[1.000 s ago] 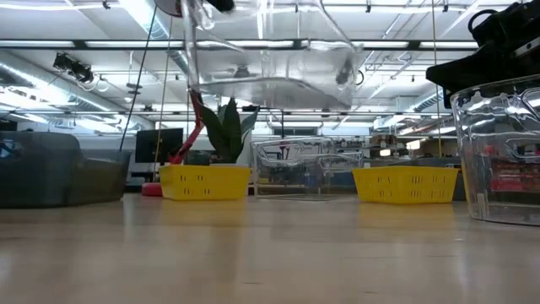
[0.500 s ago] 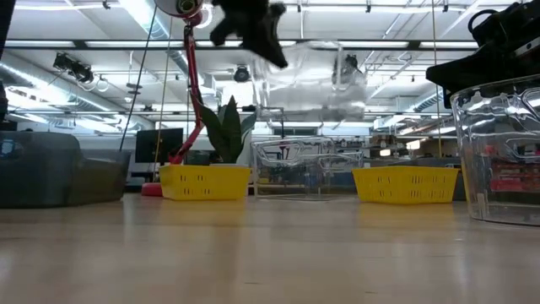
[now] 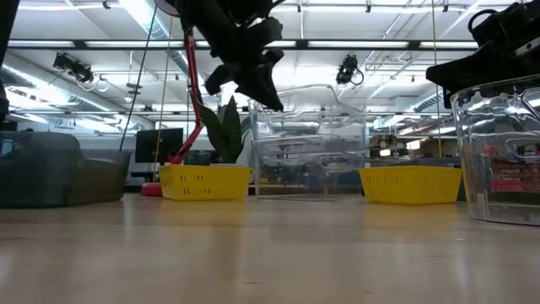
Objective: Stack baskets by color
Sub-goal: Stack the bottom left transparent bin on the top transparent bin, then move the top left yellow bin to the middle left of the table
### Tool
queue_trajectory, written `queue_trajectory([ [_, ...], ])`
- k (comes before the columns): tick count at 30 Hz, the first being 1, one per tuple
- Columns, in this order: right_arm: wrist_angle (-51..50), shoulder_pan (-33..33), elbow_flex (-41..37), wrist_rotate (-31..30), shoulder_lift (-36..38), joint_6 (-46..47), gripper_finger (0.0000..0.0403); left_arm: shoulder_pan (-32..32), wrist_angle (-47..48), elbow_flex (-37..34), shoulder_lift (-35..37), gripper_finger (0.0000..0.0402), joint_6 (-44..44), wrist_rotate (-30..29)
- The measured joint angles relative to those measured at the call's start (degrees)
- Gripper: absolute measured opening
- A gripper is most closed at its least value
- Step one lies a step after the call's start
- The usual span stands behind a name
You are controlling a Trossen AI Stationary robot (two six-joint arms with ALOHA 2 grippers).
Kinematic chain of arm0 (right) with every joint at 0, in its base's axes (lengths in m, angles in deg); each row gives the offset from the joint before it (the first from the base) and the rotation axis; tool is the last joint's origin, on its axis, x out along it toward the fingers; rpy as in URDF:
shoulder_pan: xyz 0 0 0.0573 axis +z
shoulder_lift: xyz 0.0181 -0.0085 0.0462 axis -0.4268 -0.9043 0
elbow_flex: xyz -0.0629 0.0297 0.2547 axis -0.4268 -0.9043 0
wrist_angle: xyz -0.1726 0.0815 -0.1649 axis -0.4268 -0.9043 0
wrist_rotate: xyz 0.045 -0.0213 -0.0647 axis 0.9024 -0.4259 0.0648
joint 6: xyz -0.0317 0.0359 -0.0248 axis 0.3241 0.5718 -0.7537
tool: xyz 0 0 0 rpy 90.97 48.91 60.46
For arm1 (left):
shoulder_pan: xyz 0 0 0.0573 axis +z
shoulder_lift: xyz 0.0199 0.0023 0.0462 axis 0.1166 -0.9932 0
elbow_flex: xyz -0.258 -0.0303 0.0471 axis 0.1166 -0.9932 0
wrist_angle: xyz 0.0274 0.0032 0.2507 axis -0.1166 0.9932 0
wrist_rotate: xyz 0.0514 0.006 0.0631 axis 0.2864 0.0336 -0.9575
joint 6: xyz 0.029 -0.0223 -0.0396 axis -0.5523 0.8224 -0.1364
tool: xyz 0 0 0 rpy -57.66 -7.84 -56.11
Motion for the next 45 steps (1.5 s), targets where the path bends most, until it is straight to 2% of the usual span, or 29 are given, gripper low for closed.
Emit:
queue_trajectory([
  [6, 0.0, 0.0, 0.0, 0.0, 0.0, 0.0, 0.0030, 0.3, 1.2, 0.0, 0.0, 0.0008, 1.5, 0.7],
  [10, 0.0, 0.0, 0.0, 0.0, 0.0, 0.0, 0.0030, 1.9, 2.9, 0.0, -0.2, 0.0011, 2.0, 5.4],
  [16, 0.0, 0.0, 0.0, 0.0, 0.0, 0.0, 0.0030, 3.2, 2.9, 0.0, -1.4, 0.0020, 2.9, 5.8],
  [19, 0.0, 0.0, 0.0, 0.0, 0.0, 0.0, 0.0030, 3.3, 2.3, 0.0, -1.5, 0.0046, 2.5, 5.7],
  [25, 0.0, 0.0, 0.0, 0.0, 0.0, 0.0, 0.0030, 3.3, 2.6, 0.6, -0.3, 0.0139, 3.3, 5.8],
  [28, 0.0, 0.0, 0.0, 0.0, 0.0, 0.0, 0.0030, 2.8, 2.9, 2.5, 0.3, 0.0178, 7.5, 5.4],
  [31, 0.0, 0.0, 0.0, 0.0, 0.0, 0.0, 0.0030, 2.9, 2.2, 3.7, 0.3, 0.0193, 12.6, 5.4],
  [34, 0.0, 0.0, 0.0, 0.0, 0.0, 0.0, 0.0030, 3.7, 1.7, 3.7, -0.8, 0.0176, 16.0, 5.5],
  [40, 0.0, 0.0, 0.0, 0.0, 0.0, 0.0, 0.0030, 4.9, -1.0, 1.6, -5.5, 0.0098, 21.0, 9.9],
  [45, 0.0, 0.0, 0.0, 0.0, 0.0, 0.0, 0.0030, 4.4, -4.7, 1.4, -9.4, 0.0045, 21.5, 9.5],
])
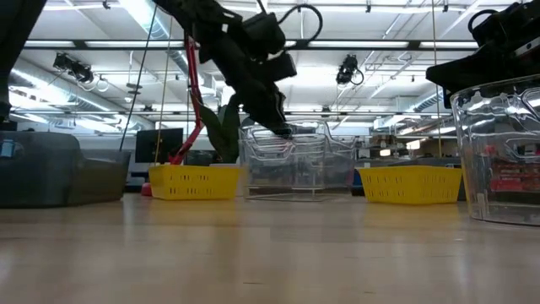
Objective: Stack baskets by color
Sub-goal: Move the top left yellow bin to the middle left of the table
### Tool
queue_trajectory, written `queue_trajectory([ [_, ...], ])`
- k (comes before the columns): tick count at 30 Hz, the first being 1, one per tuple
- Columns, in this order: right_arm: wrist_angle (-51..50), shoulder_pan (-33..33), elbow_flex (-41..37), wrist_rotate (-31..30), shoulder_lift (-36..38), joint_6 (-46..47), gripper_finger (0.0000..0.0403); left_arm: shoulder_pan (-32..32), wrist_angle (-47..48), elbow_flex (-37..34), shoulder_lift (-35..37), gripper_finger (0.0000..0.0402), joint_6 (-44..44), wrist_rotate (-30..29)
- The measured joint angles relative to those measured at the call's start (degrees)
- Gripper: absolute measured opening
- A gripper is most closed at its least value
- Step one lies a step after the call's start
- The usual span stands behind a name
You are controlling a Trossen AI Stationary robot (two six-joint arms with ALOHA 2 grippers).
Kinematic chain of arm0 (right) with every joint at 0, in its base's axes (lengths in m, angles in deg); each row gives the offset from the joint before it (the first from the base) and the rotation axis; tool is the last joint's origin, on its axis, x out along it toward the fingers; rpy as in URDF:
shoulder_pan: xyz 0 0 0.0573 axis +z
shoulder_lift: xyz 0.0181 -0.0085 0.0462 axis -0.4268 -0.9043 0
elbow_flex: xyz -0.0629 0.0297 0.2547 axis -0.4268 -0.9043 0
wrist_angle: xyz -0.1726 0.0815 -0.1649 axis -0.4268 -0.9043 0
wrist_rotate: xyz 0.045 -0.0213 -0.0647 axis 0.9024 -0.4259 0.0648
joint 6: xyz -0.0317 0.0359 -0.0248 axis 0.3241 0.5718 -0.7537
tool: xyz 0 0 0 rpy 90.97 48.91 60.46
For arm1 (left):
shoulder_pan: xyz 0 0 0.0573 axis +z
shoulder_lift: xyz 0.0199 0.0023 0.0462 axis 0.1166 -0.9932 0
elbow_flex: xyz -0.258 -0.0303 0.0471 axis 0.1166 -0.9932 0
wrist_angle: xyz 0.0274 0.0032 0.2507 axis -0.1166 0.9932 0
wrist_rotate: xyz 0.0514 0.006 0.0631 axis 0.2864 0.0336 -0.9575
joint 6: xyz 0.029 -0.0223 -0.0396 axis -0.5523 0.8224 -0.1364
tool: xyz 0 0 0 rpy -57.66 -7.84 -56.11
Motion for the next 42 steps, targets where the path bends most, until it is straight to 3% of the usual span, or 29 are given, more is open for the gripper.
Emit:
queue_trajectory([
  [8, 0.1, 0.0, 0.0, 0.0, 0.0, 0.0, 0.0030, -0.7, -2.6, 5.1, 3.1, 0.0006, 0.0, -7.5],
  [14, 0.1, 0.0, 0.0, 0.0, 0.0, 0.0, 0.0030, -4.7, 5.8, 10.1, 8.7, 0.0017, 0.0, -7.5],
  [23, 0.9, 0.0, 0.0, 0.0, -0.1, 0.0, 0.0030, -18.8, 25.2, 9.8, 12.8, 0.0006, 7.9, -6.9],
  [28, 1.2, 0.0, 0.0, 0.0, -0.1, 0.0, 0.0030, -27.2, 27.3, 3.0, 12.9, 0.0007, 17.9, -9.5],
  [33, 1.4, 0.0, 0.0, 0.0, -0.1, 0.0, 0.0030, -35.7, 30.6, -4.3, 13.8, 0.0011, 33.7, -20.6],
  [38, 1.4, 0.0, 0.0, 0.0, -0.1, 0.0, 0.0030, -43.2, 36.4, -8.7, 15.7, 0.0006, 53.7, -27.5],
  [42, 1.8, 0.0, 0.0, 0.0, -0.1, 0.0, 0.0030, -44.3, 36.9, -13.5, 18.2, 0.0025, 63.1, -36.7],
])
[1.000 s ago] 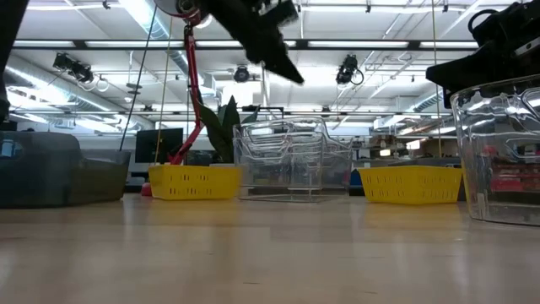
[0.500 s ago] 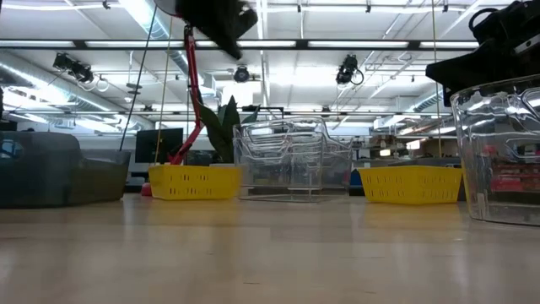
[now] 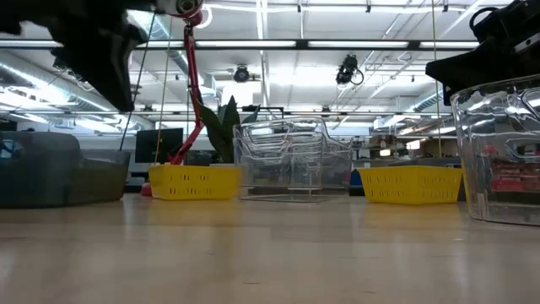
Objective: Stack baskets by color
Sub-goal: Move the top left yellow bin to the middle left of the table
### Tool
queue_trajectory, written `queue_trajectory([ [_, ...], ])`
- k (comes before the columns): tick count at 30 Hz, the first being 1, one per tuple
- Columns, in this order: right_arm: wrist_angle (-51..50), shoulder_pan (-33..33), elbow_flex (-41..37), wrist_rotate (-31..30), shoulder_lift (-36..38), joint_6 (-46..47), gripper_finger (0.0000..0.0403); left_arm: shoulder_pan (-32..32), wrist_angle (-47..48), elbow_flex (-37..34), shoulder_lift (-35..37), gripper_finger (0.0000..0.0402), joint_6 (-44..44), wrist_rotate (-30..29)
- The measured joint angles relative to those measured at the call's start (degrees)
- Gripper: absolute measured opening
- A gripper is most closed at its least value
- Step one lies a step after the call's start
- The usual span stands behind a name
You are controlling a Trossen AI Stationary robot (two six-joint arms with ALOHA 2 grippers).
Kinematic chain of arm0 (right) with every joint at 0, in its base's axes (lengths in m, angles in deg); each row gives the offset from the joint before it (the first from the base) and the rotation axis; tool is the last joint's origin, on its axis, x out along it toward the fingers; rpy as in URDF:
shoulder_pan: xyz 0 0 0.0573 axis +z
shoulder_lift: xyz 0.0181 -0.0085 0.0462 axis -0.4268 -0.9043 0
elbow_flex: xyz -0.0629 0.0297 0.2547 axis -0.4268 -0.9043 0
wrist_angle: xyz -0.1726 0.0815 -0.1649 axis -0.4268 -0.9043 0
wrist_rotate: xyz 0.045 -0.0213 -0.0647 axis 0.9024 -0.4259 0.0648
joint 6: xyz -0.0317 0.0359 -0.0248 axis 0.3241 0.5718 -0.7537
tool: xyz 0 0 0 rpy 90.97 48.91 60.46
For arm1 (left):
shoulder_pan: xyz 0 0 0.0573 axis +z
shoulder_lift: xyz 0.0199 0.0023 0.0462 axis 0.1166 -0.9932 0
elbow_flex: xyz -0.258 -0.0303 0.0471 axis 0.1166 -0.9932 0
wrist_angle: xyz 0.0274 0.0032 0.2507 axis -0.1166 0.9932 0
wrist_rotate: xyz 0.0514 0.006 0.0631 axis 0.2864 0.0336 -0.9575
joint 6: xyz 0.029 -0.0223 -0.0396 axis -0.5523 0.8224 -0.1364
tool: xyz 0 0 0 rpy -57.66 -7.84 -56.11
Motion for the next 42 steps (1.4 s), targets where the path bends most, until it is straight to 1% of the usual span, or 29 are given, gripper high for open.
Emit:
queue_trajectory([
  [2, 0.5, 0.0, 0.0, 0.0, 0.0, 0.0, 0.0030, 3.0, -2.1, -2.9, 1.3, 0.0048, -0.1, -0.6],
  [4, 0.6, 0.0, 0.0, 0.0, 0.0, 0.0, 0.0030, 6.9, -5.6, -6.3, 2.4, 0.0077, -3.5, -0.2],
  [7, 0.9, 0.0, 0.0, 0.0, 0.0, 0.0, 0.0030, 13.8, -13.2, -10.6, 3.8, 0.0129, -12.6, 2.6],
  [10, 1.0, 0.0, 0.0, 0.0, 0.0, 0.0, 0.0030, 20.5, -15.5, -13.6, 3.8, 0.0181, -22.2, 3.6],
  [12, 1.0, 0.0, 0.0, 0.0, 0.0, 0.0, 0.0030, 24.2, -15.8, -14.7, 3.8, 0.0207, -26.9, 3.5],
  [14, 1.2, 0.0, 0.0, 0.0, 0.0, 0.0, 0.0030, 27.2, -16.9, -15.8, 3.8, 0.0225, -30.7, 3.6],
  [17, 1.2, 0.0, 0.0, 0.0, 0.0, 0.0, 0.0030, 30.1, -20.4, -17.8, 3.8, 0.0233, -38.5, 5.2],
  [20, 1.2, 0.0, 0.0, 0.0, 0.0, 0.0, 0.0030, 32.3, -25.9, -21.1, 3.4, 0.0223, -49.2, 8.1],
  [22, 1.3, 0.0, 0.0, 0.0, 0.0, 0.0, 0.0030, 33.4, -28.5, -22.7, 3.3, 0.0206, -53.0, 8.6],
  [25, 1.3, 0.0, 0.0, 0.0, 0.0, 0.0, 0.0030, 34.2, -29.8, -23.1, 3.3, 0.0165, -53.3, 9.2],
  [30, 1.3, 0.0, 0.0, 0.0, 0.0, 0.0, 0.0030, 33.4, -29.8, -21.6, 3.3, 0.0062, -52.2, 13.5],
  [32, 1.3, 0.0, 0.0, 0.0, 0.0, 0.0, 0.0030, 32.4, -29.5, -20.5, 3.3, 0.0022, -50.6, 14.6],
  [33, 1.3, 0.0, 0.0, 0.0, 0.0, 0.0, 0.0030, 31.7, -29.2, -19.7, 3.3, 0.0013, -49.0, 14.7],
  [35, 1.2, 0.0, 0.0, 0.0, 0.0, 0.0, 0.0030, 30.4, -26.8, -17.1, 3.3, 0.0012, -44.8, 14.9],
  [40, 1.2, 0.0, 0.0, 0.0, 0.0, 0.0, 0.0030, 26.1, -18.8, -7.8, 3.3, 0.0011, -32.5, 15.1],
  [42, 1.2, 0.0, 0.0, 0.0, 0.0, 0.0, 0.0030, 24.4, -16.4, -3.9, 3.3, 0.0007, -27.9, 17.0],
])
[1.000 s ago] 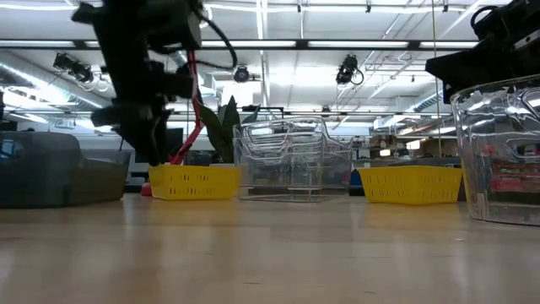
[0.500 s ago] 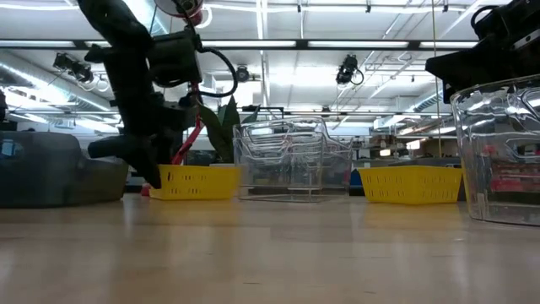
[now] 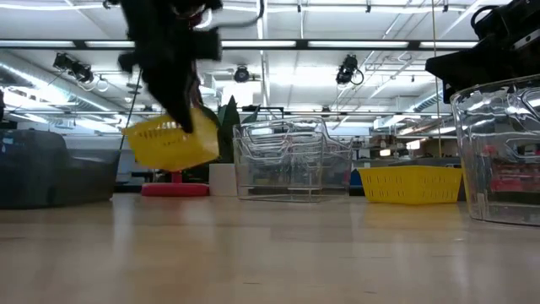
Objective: Stack baskets by color
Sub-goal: Move the top left yellow bin to the middle left of the table
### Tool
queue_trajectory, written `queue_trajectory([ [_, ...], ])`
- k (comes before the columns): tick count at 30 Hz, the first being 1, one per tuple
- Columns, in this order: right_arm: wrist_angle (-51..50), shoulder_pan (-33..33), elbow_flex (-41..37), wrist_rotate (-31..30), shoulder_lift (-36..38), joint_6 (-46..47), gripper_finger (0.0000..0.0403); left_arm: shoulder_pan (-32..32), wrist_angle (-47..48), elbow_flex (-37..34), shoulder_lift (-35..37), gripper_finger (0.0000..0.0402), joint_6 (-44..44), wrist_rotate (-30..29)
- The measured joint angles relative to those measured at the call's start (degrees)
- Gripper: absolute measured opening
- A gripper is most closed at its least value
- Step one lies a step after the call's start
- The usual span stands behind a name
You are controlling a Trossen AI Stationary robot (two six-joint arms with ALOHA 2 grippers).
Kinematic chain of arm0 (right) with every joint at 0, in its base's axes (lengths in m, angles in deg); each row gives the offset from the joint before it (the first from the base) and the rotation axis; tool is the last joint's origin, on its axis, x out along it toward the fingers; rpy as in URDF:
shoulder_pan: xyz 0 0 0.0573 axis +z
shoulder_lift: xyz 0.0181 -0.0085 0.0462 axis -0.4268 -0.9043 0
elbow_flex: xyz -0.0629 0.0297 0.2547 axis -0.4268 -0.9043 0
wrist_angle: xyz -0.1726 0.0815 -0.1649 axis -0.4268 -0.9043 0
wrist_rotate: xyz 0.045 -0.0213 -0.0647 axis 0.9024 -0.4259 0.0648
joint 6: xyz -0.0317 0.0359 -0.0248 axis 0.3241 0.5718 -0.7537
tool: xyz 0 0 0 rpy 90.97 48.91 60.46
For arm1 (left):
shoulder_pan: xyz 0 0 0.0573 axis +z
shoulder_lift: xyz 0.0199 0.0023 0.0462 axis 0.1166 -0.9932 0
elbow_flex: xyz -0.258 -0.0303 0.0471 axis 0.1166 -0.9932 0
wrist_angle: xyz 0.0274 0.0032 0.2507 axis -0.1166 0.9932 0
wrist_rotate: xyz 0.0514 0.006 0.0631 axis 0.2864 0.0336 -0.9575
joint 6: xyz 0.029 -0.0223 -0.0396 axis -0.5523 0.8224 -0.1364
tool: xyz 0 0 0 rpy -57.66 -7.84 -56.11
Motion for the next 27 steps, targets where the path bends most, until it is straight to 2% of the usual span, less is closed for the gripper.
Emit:
queue_trajectory([
  [4, 0.0, 0.0, 0.0, 0.0, 0.0, 0.0, 0.0030, -4.1, -0.6, 4.8, 0.0, 0.0008, 10.9, 4.5],
  [8, 0.0, 0.0, 0.0, 0.0, 0.0, 0.0, 0.0030, -10.2, -4.1, 5.3, -0.8, 0.0006, 19.7, 4.9],
  [13, 0.0, 0.0, 0.0, 0.0, 0.0, 0.0, 0.0030, -17.9, -11.1, 5.2, -7.4, 0.0005, 28.3, 4.1],
  [17, 0.0, 0.0, 0.0, 0.0, 0.0, 0.0, 0.0030, -20.5, -12.1, 8.9, -15.2, 0.0005, 30.1, 4.1],
  [23, 0.0, 0.0, 0.0, 0.0, 0.0, 0.0, 0.0030, -20.5, -2.6, 17.8, -25.6, 0.0015, 27.5, 3.7],
  [27, 0.0, 0.0, 0.0, 0.0, 0.0, 0.0, 0.0030, -20.5, 3.5, 20.8, -28.4, 0.0047, 24.6, 3.9],
])
